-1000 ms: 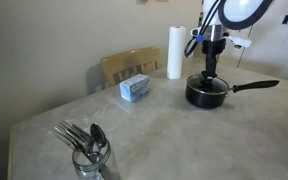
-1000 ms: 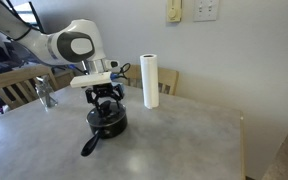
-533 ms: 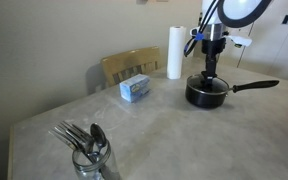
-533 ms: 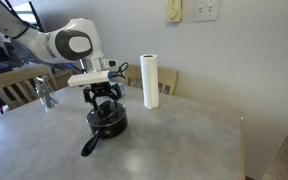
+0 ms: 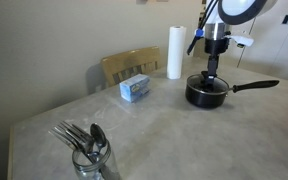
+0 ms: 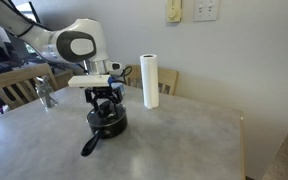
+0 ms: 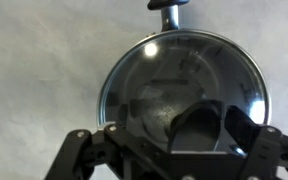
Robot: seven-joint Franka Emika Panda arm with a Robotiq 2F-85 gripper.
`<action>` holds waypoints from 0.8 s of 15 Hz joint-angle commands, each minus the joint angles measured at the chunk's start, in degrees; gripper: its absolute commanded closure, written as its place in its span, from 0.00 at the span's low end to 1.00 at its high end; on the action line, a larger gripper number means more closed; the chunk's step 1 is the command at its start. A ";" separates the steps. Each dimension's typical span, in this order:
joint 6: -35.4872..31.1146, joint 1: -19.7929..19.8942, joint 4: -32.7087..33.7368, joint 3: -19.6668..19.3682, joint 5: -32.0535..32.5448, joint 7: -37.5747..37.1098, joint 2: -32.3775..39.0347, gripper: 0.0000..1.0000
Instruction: Remove the lid from the black pot
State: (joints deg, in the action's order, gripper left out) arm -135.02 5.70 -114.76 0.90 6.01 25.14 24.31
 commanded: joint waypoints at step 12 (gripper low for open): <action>-4.05 1.44 -0.55 2.87 -7.81 3.24 -0.28 0.40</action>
State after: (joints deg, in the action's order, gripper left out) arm -137.56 6.02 -114.68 2.81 -0.87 26.67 24.30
